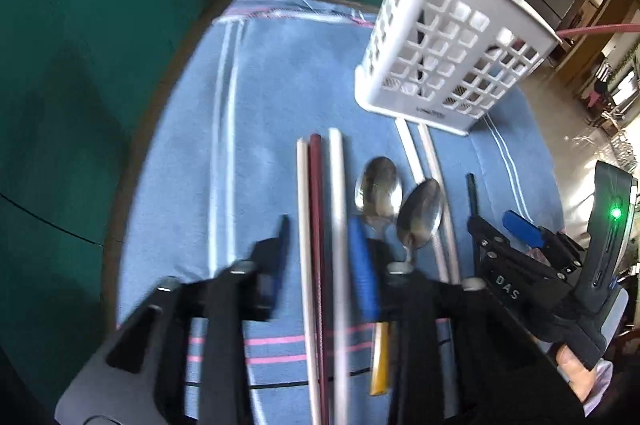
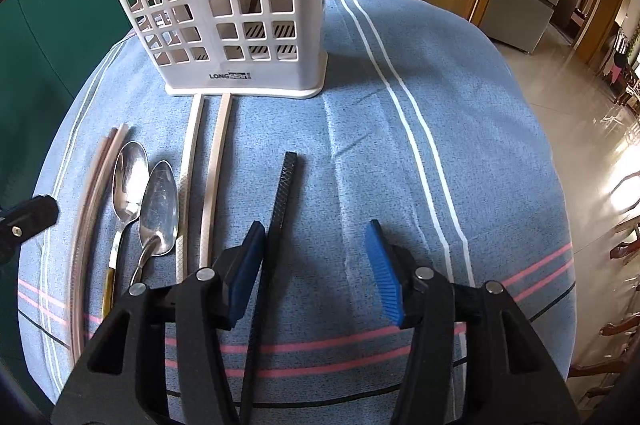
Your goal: Organize utensils
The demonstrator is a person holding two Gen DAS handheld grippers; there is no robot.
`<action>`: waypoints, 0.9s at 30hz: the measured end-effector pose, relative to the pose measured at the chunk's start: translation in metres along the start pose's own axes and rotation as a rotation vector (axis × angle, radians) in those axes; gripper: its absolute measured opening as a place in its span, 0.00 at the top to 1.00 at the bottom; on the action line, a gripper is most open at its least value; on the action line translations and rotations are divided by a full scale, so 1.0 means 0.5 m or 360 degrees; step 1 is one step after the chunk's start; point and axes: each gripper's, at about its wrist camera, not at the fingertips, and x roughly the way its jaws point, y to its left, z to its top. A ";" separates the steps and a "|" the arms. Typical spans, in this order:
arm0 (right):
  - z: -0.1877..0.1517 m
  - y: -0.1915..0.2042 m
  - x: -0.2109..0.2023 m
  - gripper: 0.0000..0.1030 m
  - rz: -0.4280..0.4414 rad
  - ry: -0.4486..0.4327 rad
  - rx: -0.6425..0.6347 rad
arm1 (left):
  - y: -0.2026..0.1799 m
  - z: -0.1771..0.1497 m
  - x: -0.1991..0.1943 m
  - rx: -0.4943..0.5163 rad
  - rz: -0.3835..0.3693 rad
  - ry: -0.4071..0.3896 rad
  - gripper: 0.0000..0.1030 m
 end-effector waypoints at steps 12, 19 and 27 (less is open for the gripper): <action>0.014 0.003 0.005 0.48 -0.0069 0.0002 -0.0036 | 0.040 0.056 0.103 0.0054 0.0121 0.0106 0.55; 0.017 0.001 0.009 0.48 -0.0063 -0.0004 -0.0026 | 0.033 0.056 0.123 0.0090 0.0147 0.0104 0.45; 0.014 -0.007 0.009 0.48 -0.0044 -0.0008 -0.0014 | 0.062 0.058 0.113 0.0026 0.0099 0.0089 0.50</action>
